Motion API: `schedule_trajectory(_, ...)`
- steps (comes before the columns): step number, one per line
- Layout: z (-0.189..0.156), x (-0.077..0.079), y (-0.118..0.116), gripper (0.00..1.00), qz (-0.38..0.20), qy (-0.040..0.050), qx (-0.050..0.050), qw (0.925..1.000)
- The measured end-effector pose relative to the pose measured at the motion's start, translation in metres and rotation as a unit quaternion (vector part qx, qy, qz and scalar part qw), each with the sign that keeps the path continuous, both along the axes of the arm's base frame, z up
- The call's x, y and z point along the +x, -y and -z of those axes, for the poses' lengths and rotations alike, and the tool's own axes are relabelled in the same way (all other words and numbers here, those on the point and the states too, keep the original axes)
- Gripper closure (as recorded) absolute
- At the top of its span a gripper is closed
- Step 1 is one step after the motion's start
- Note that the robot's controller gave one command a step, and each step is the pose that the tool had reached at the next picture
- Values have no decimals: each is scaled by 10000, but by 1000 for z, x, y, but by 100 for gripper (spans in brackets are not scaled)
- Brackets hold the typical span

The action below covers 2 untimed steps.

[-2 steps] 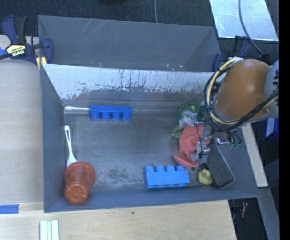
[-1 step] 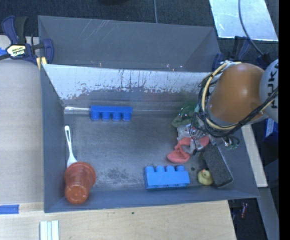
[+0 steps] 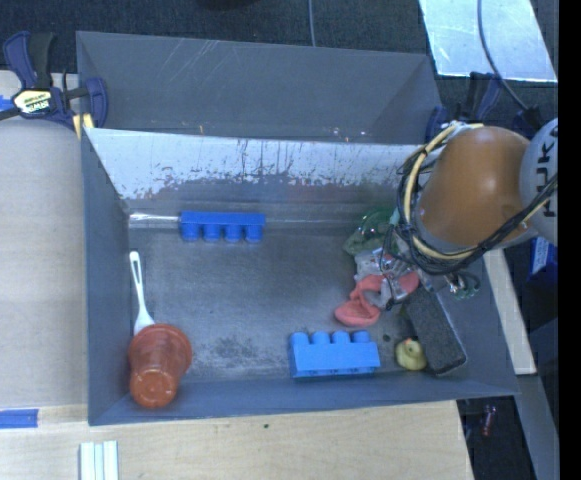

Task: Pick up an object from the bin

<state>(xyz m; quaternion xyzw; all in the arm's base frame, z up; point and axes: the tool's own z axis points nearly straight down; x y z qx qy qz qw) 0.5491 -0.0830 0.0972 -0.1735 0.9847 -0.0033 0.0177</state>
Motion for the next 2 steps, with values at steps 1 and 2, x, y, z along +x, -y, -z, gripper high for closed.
schedule_trajectory(1, -43, 5, -1, 100, -339, -15, -7, 9994)
schedule_trajectory(2, -118, -2, -1, 100, -444, -13, -9, 9990)
